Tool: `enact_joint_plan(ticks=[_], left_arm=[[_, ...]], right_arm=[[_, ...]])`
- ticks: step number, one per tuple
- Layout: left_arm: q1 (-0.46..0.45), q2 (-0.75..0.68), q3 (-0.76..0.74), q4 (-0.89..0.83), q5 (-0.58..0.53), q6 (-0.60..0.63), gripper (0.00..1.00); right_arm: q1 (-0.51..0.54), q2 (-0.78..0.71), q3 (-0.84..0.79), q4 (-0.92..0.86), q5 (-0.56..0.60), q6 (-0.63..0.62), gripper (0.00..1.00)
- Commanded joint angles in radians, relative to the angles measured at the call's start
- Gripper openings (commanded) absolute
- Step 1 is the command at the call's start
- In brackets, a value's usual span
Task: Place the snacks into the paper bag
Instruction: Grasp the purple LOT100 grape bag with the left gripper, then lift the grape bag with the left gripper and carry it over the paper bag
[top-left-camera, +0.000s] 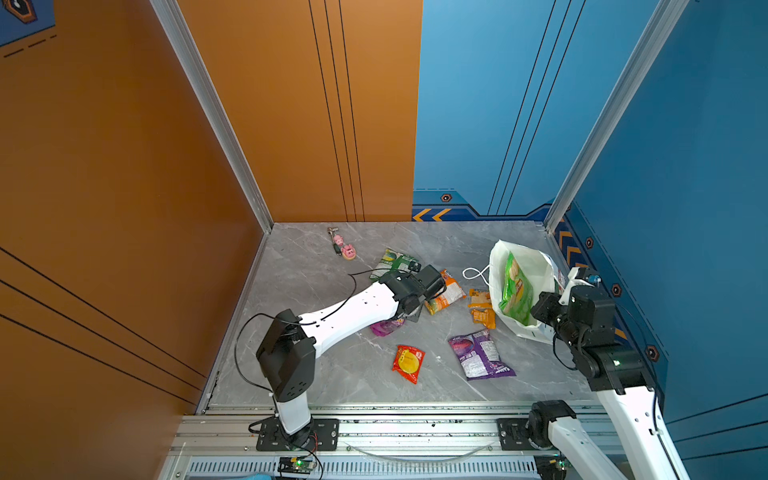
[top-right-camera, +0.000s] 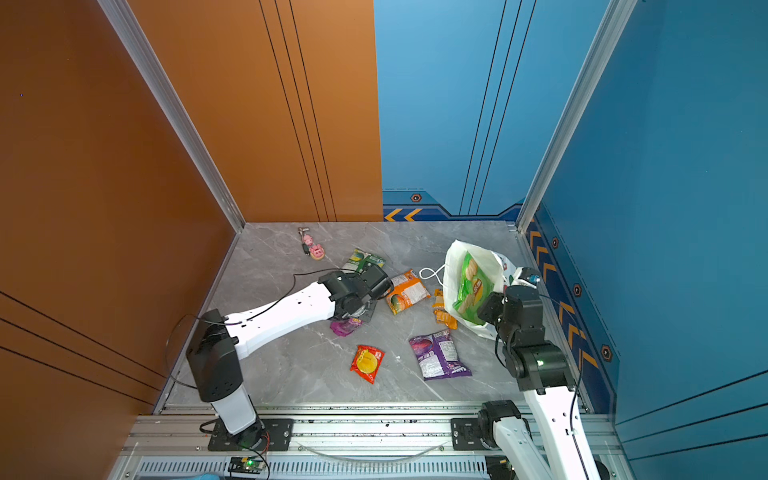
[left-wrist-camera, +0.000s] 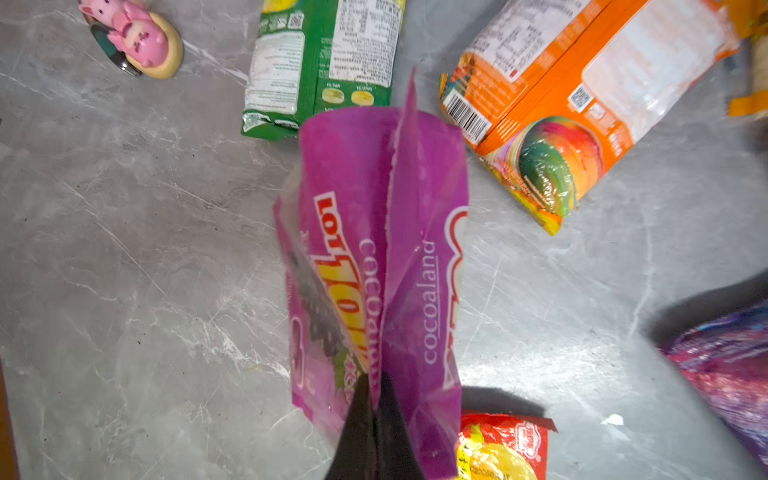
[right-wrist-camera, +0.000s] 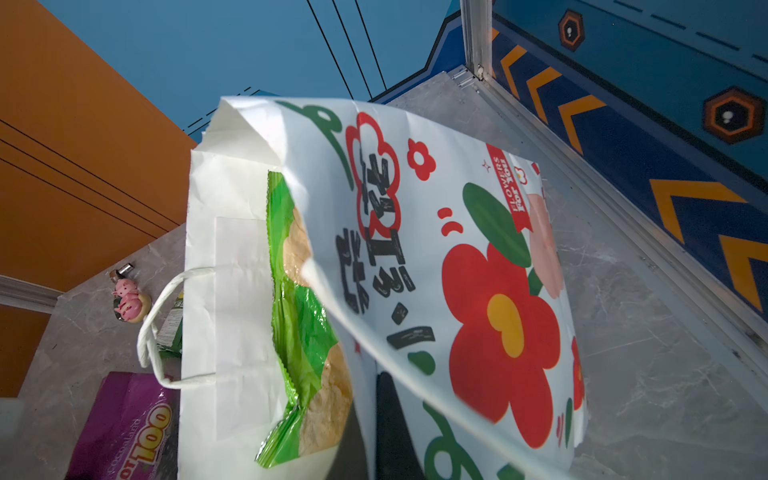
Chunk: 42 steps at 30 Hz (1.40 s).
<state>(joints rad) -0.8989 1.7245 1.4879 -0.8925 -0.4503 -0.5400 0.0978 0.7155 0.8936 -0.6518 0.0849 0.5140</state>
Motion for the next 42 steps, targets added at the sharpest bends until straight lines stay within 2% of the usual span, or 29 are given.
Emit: enact_joint_plan(ticks=[1,13,20,30,37,42], left_arm=[[-0.012,-0.076,-0.019,0.113,-0.056,-0.004,0.00],[-0.006,-0.357,-0.146,0.369,0.057,0.019,0.00],[-0.005,-0.470,-0.124,0.456,0.006,-0.004,0.00],[-0.027,-0.436,0.089,0.509,0.099,0.006,0.00],[-0.093,-0.368,0.224,0.539,0.129,0.028,0.00],[-0.125,-0.298,0.306,0.568,0.194,0.021,0.00]], right_arm=[[0.000,0.035,0.042,0.011,-0.056,-0.012,0.00],[0.044,0.099,0.096,-0.012,-0.104,-0.036,0.00],[0.100,0.130,0.124,-0.002,-0.103,-0.034,0.00],[0.175,0.171,0.140,0.033,-0.110,0.003,0.00],[0.182,0.206,0.160,0.058,-0.164,0.034,0.00],[0.183,0.221,0.177,0.082,-0.215,0.054,0.00]])
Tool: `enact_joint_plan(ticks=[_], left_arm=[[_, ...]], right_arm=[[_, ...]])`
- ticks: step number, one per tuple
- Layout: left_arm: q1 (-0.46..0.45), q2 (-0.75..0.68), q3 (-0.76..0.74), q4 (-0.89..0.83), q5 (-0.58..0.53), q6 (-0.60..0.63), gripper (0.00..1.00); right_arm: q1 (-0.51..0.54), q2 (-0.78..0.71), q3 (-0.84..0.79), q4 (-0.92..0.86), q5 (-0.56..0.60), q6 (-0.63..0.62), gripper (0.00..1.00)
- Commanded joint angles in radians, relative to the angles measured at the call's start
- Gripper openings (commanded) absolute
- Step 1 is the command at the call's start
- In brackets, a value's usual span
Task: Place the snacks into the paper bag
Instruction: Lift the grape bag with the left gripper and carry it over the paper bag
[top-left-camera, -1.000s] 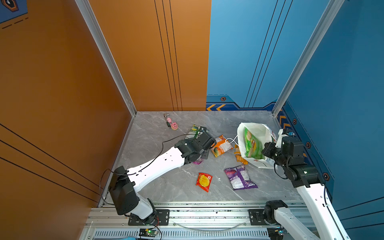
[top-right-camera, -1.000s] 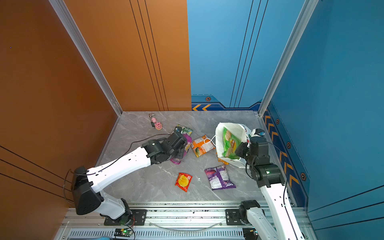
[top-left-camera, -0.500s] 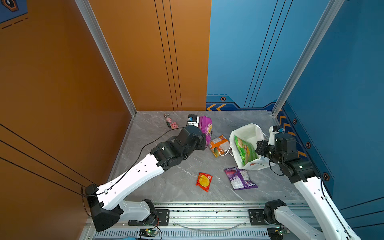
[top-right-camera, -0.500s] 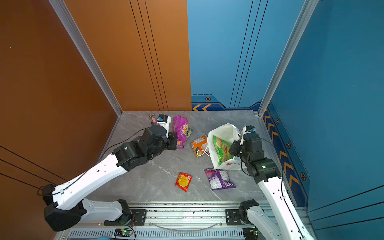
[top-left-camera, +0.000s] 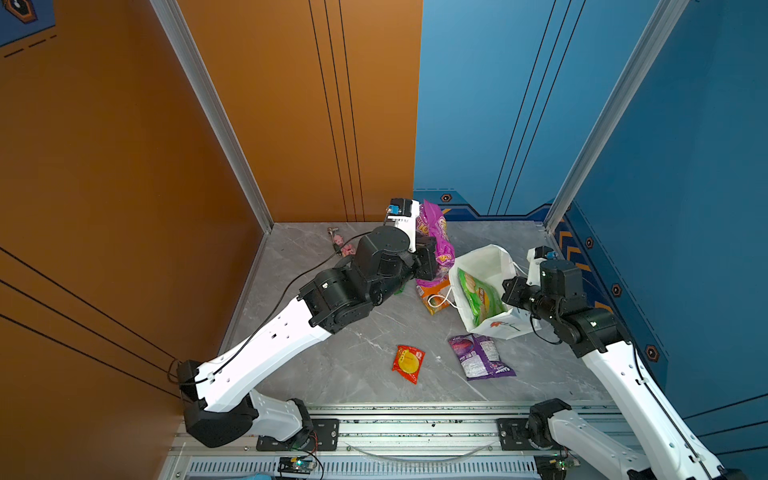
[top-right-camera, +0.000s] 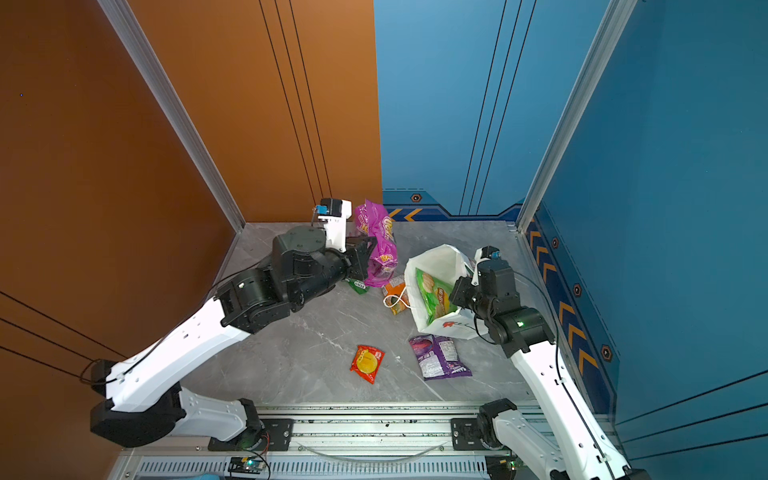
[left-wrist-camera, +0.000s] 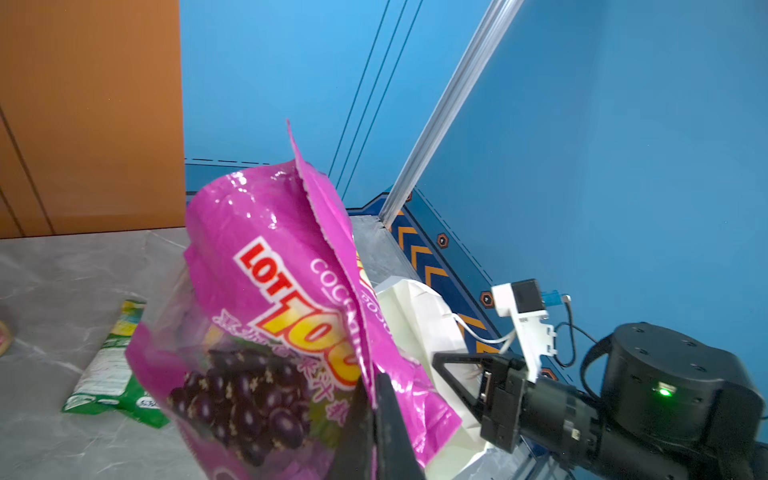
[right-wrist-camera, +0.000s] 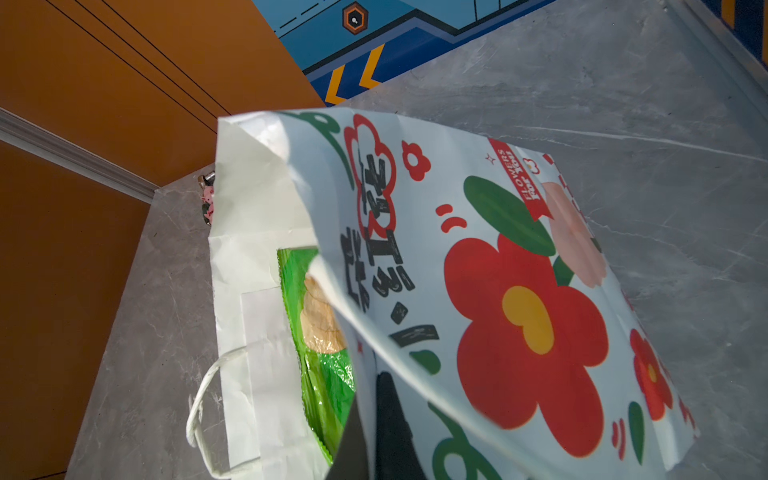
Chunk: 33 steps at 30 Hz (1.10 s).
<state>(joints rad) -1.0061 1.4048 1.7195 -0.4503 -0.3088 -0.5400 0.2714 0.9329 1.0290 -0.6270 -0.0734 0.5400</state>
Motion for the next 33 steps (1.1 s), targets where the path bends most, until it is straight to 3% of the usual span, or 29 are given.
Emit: enact_joint_plan(ticks=[1,12,33], left_arm=[[-0.021,0.042,0.097,0.125,0.069,0.021,0.00],[-0.052,0.193,0.220,0.165,0.213,-0.024,0.00],[-0.022,0.459,0.291,0.340,0.456,-0.145,0.00]], right_arm=[[0.010,0.007,0.046,0.064,-0.074,0.037,0.00],[0.002,0.035,0.061,0.115,-0.175,0.087,0.00],[-0.265,-0.065,-0.057,0.065,-0.342,0.081,0.00]])
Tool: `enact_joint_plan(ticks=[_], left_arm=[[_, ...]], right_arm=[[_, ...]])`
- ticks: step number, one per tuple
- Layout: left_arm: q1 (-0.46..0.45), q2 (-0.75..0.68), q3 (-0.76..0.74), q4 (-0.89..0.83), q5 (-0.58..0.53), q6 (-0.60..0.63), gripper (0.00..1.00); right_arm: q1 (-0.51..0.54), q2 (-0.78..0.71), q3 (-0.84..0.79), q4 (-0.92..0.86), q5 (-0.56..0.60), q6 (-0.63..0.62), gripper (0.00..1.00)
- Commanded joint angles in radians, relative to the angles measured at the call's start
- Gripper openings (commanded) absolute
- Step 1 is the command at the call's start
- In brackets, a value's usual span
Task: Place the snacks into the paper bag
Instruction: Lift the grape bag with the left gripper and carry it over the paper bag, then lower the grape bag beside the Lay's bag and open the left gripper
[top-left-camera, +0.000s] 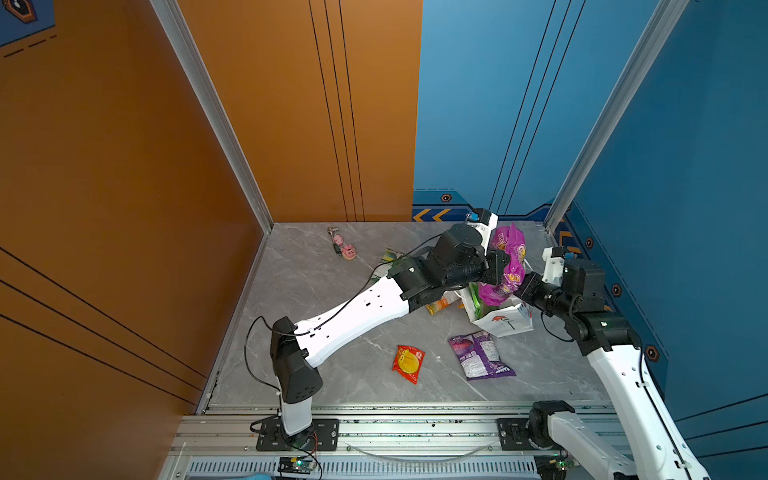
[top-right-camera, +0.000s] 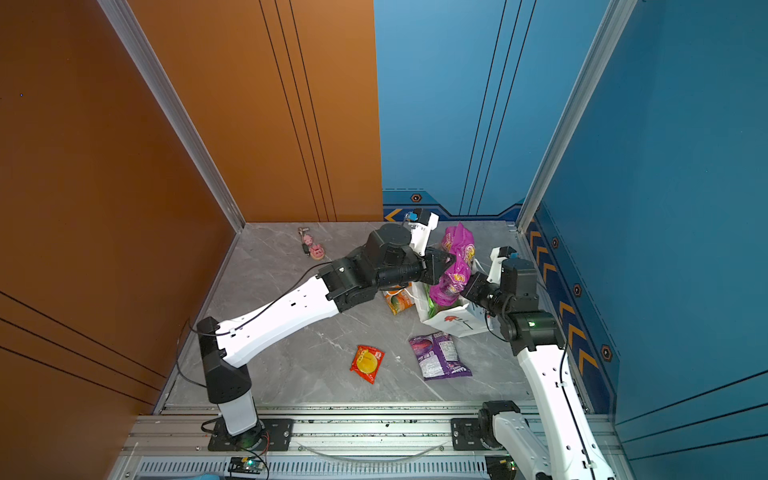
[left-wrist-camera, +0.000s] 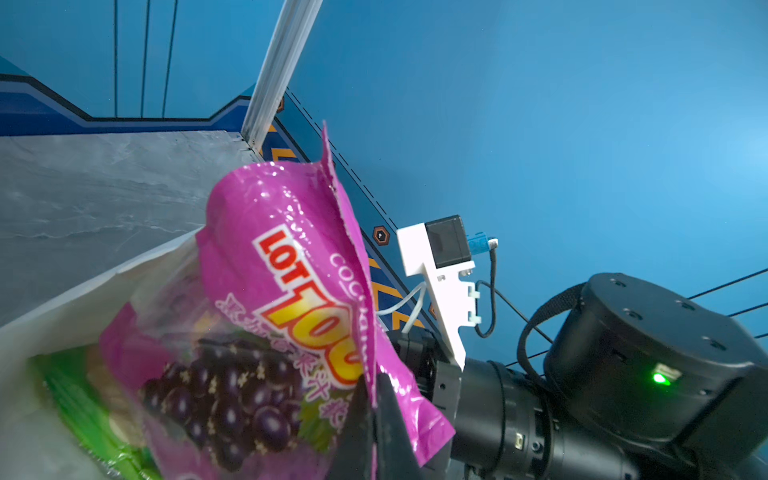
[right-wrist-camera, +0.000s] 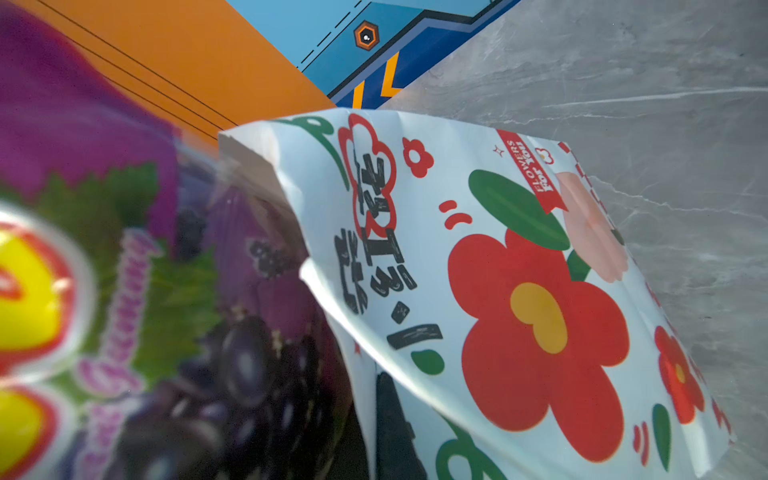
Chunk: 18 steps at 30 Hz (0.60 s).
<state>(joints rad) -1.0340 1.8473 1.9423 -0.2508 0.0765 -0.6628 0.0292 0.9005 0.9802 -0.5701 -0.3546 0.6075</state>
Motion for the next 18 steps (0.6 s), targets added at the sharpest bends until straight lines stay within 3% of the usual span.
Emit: enact_joint_plan(ticks=[1,18], left_arm=[[0.010,0.028,0.077,0.139,0.079,-0.029,0.00],[0.042,0.081,0.010,0.124,0.119,-0.074,0.00]], right_arm=[[-0.031,-0.039,-0.013,0.006,-0.061,0.015,0.00],[-0.046,-0.055,-0.020,-0.019,-0.015,0.021,0.00]])
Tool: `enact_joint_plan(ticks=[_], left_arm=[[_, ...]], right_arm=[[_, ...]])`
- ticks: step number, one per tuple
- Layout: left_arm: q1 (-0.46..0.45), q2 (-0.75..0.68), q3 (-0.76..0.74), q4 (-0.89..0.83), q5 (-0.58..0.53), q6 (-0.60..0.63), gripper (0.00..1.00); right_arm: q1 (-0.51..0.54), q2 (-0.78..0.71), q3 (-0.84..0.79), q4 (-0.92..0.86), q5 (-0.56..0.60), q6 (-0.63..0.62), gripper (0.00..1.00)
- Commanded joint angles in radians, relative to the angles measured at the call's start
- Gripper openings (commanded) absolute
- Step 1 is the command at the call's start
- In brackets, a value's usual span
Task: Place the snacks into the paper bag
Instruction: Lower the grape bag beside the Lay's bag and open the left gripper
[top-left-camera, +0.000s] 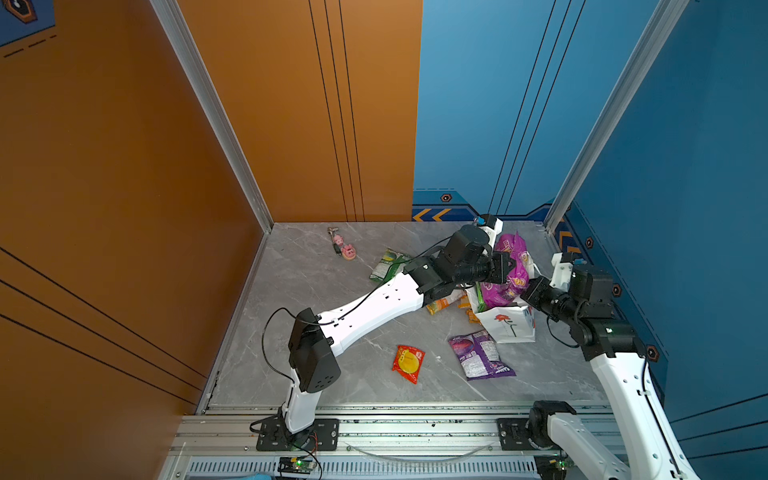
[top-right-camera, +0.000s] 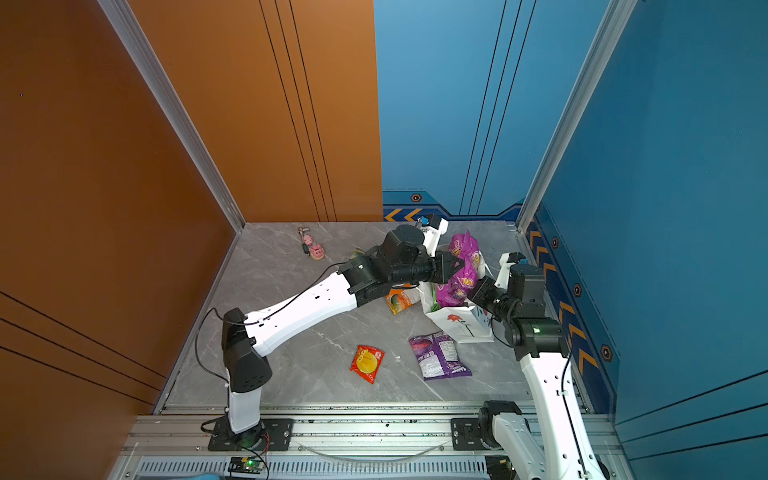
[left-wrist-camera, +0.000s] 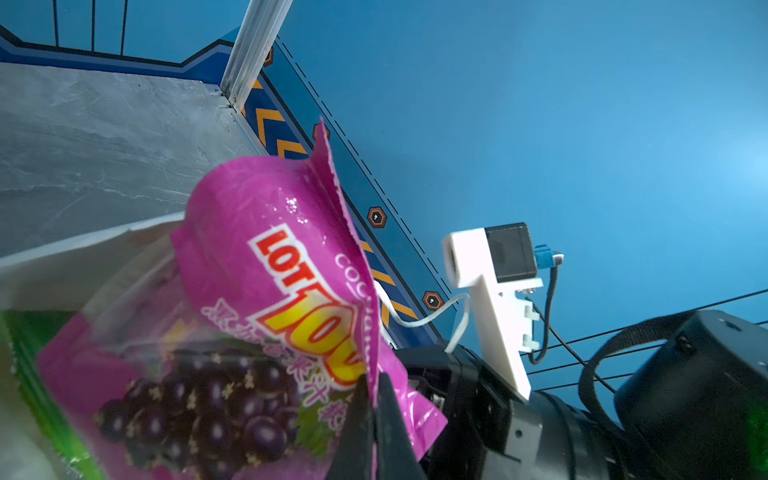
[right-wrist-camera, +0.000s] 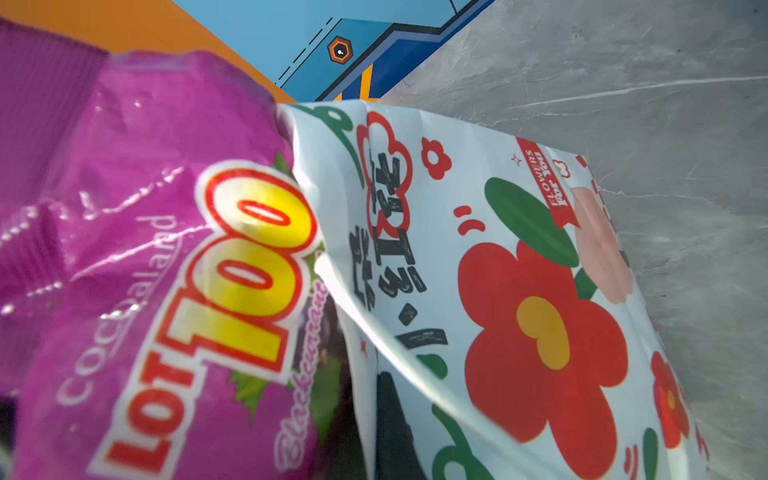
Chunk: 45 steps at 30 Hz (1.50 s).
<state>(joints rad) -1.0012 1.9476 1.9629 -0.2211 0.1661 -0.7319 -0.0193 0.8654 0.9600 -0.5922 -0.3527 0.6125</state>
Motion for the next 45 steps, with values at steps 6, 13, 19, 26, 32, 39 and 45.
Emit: enact_joint_plan(ticks=[6,13,19,26,32,39,45], left_arm=[[0.022,-0.045,-0.083,0.096,0.028,-0.001,0.00],[0.033,-0.100,-0.183,0.105,0.023,-0.005,0.00],[0.027,-0.087,-0.136,-0.030,-0.020,0.010,0.00],[-0.003,-0.021,0.021,-0.238,-0.103,0.059,0.00],[-0.032,0.069,0.181,-0.408,-0.181,0.097,0.00],[-0.056,0.190,0.385,-0.556,-0.221,0.113,0.00],[-0.057,0.286,0.538,-0.673,-0.236,0.106,0.00]], right_arm=[[0.001,-0.035,0.016,-0.013,0.011,0.017,0.00],[-0.001,-0.042,0.037,-0.061,0.074,0.001,0.00],[-0.001,-0.044,0.042,-0.067,0.092,0.000,0.00],[0.004,-0.045,0.037,-0.068,0.098,-0.005,0.00],[0.007,-0.050,0.036,-0.069,0.103,-0.008,0.00],[0.009,-0.052,0.031,-0.070,0.110,-0.013,0.00],[0.010,-0.052,0.030,-0.066,0.106,-0.011,0.00]])
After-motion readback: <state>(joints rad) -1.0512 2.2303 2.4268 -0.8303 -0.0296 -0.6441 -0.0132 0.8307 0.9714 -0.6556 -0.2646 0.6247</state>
